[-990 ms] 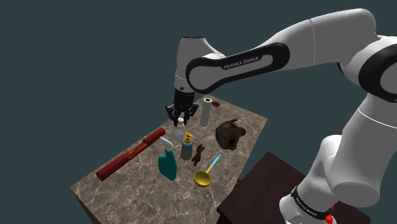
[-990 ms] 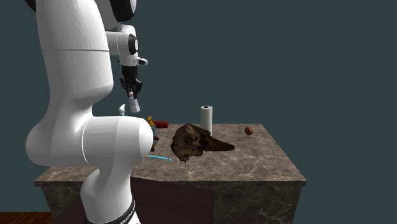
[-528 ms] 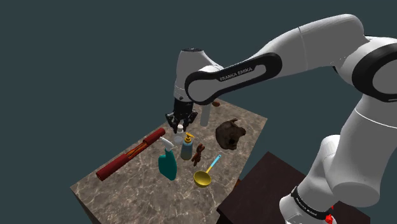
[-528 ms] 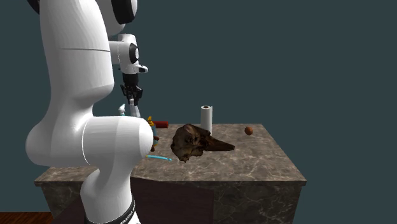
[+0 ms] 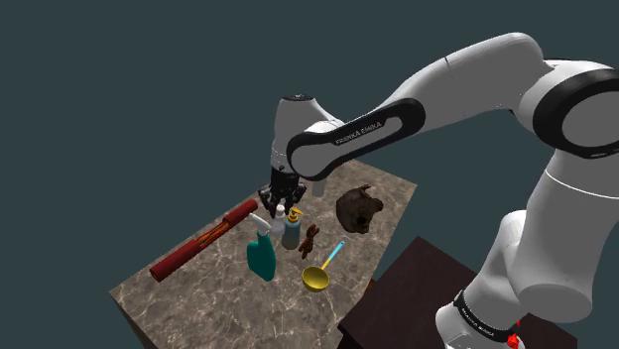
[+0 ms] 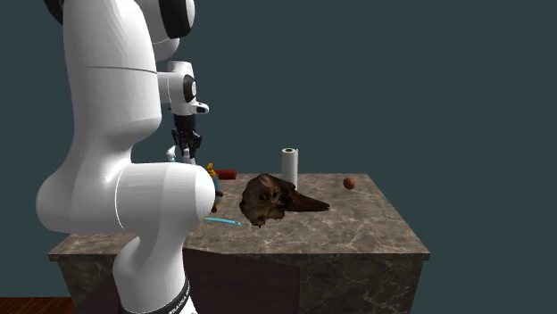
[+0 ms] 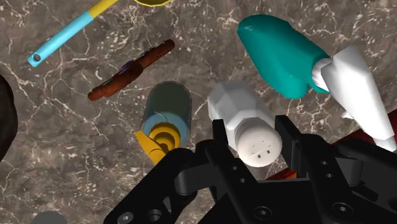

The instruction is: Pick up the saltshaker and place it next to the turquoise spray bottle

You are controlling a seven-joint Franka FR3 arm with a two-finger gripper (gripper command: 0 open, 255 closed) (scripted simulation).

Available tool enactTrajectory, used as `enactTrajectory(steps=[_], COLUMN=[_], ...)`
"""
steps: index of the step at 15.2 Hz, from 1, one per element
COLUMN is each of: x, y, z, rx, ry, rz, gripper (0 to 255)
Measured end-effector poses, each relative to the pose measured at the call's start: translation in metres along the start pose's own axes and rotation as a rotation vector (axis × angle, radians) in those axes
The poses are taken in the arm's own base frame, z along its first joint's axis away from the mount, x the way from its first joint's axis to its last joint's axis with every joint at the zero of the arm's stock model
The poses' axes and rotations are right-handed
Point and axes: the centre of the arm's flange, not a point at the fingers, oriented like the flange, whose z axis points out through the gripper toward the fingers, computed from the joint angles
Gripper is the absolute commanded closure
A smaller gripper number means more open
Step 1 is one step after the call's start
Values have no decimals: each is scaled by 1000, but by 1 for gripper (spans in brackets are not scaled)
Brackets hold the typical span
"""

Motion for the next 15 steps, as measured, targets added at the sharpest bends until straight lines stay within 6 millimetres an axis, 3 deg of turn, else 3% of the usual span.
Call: enactTrajectory(steps=[15], x=[0], y=[7], z=[79], rx=[0], ry=[0], rz=[0], gripper=[255])
